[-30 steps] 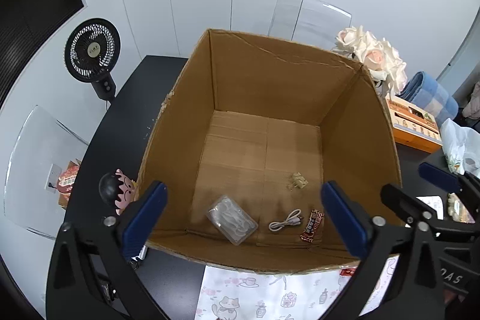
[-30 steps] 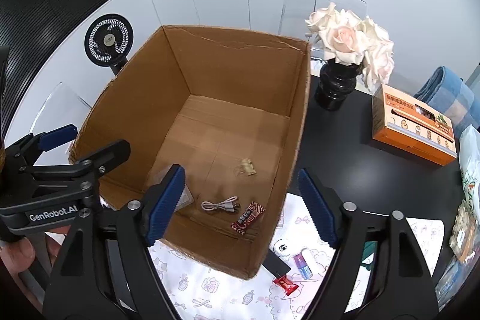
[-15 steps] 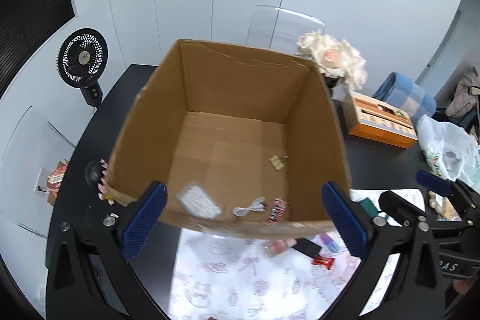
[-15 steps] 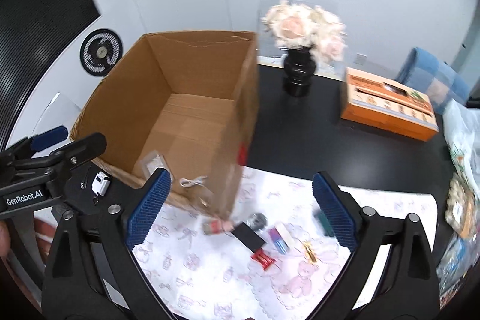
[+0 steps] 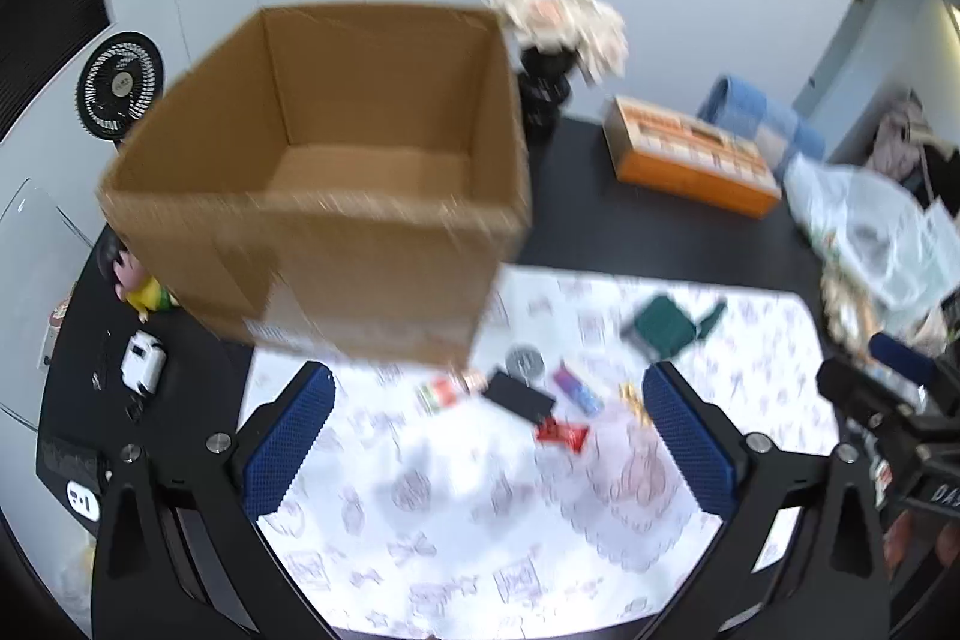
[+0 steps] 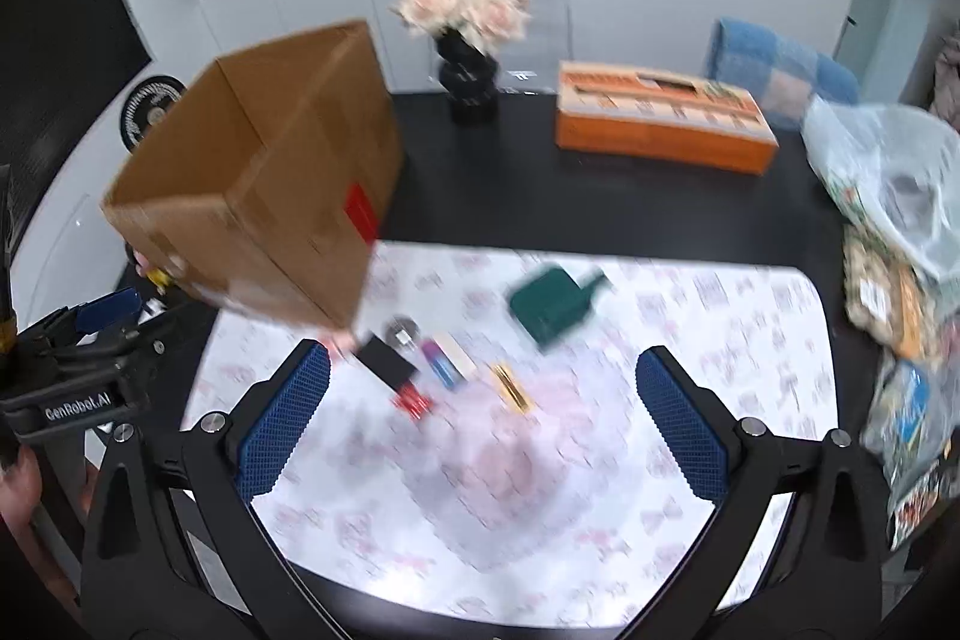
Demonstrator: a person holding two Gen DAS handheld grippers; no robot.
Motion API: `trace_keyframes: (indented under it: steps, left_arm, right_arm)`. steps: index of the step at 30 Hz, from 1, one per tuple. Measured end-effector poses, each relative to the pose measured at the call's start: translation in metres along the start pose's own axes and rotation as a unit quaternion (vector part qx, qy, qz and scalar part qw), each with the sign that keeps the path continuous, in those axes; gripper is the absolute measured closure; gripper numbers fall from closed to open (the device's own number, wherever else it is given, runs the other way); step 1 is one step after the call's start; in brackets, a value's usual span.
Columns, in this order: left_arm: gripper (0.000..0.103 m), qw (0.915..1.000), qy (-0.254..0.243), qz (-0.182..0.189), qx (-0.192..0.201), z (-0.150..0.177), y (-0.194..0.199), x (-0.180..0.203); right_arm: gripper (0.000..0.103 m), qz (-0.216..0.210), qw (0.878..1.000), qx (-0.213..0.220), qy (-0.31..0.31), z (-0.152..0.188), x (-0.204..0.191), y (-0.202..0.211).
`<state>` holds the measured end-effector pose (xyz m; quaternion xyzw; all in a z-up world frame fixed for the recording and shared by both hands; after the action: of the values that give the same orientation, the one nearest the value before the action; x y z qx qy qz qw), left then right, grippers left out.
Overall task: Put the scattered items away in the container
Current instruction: 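Move both tools back from the box toward the remaining items on the mat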
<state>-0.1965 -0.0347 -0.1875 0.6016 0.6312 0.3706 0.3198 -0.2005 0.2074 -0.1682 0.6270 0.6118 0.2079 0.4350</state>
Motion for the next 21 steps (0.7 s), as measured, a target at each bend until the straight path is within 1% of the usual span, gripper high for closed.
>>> trace_keyframes:
  steps: [5,8,10,14,21]
  left_arm:
    - [0.0,0.9991,-0.035,-0.009,-0.022,0.047,-0.014,0.026]
    - [0.0,0.9987,-0.042,-0.007,-0.03,0.072,-0.016,0.038]
    - [0.0,0.9984,-0.047,-0.01,-0.03,0.083,-0.016,0.041]
    - [0.0,0.9985,-0.044,-0.01,-0.029,0.096,-0.015,0.043]
    - [0.0,0.9989,-0.04,-0.006,-0.022,0.099,-0.015,0.045]
  right_arm:
    - [0.0,0.014,1.0,-0.025,-0.005,0.051,0.022,-0.009]
    - [0.0,0.02,0.999,-0.034,-0.012,0.076,0.03,-0.012]
    - [0.0,0.019,0.999,-0.036,-0.019,0.089,0.033,-0.012]
    - [0.0,0.016,0.999,-0.034,-0.026,0.103,0.034,-0.012]
    - [0.0,0.019,0.999,-0.026,-0.027,0.104,0.036,-0.012]
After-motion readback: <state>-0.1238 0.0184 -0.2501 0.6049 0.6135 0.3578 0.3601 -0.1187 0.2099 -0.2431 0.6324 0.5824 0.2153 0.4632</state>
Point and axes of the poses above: each gripper's, at about its wrist camera, not at the fingertips, and y roughly against the way its jaws point, x to its right, z to its underside, the point moved 10 cm from there along -y, roughly the way its jaws point, and after that the axes turned 7 degrees about -z, right-handed, at the moved point
